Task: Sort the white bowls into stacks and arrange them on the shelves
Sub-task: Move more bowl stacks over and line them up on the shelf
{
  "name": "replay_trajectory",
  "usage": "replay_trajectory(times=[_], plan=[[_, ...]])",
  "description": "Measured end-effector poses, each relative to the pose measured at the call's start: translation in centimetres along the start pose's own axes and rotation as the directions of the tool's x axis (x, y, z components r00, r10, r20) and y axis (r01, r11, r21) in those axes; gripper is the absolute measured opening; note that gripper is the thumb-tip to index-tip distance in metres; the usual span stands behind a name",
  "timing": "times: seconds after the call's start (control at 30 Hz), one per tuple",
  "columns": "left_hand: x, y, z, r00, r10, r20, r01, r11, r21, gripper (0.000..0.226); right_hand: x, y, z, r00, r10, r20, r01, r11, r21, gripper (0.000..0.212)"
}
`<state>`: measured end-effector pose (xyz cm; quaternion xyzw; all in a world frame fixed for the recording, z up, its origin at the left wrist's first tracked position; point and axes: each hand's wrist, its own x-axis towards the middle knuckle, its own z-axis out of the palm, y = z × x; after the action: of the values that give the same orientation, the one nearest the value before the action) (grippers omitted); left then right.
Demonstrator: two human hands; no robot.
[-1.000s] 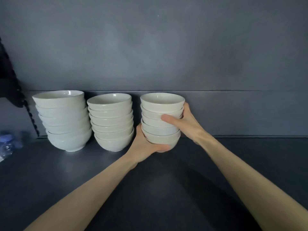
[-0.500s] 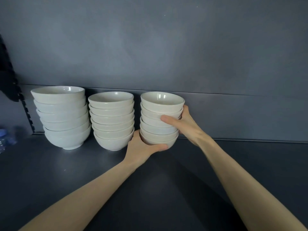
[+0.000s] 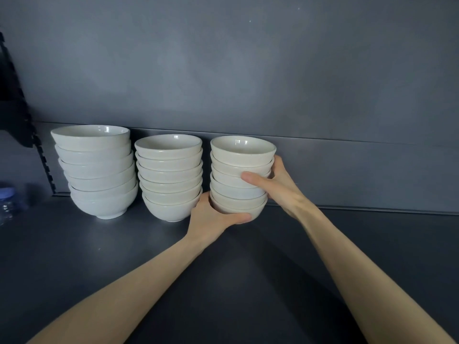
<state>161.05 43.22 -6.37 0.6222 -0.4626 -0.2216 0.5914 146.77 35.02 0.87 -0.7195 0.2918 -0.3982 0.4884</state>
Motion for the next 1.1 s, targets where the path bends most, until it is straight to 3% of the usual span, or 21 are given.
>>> replay_trajectory(times=[0.6,0.83,1.1], plan=[[0.1,0.4,-0.4,0.999,-0.014,0.052,0.010,0.997,0.075,0.103,-0.1,0.0,0.0,0.999,0.014,0.031,-0.014,1.000,0.005,0.089],[-0.9,2.3,-0.8,0.994,-0.024,0.110,0.006,0.987,0.159,0.060,-0.1,-0.5,-0.2,0.999,0.029,0.040,-0.027,0.999,-0.034,0.089],[-2.1,3.2,-1.9,0.989,-0.132,0.074,0.100,0.939,0.329,0.048,-0.9,-1.4,-1.3,0.998,0.025,0.054,-0.019,0.994,-0.105,0.089]])
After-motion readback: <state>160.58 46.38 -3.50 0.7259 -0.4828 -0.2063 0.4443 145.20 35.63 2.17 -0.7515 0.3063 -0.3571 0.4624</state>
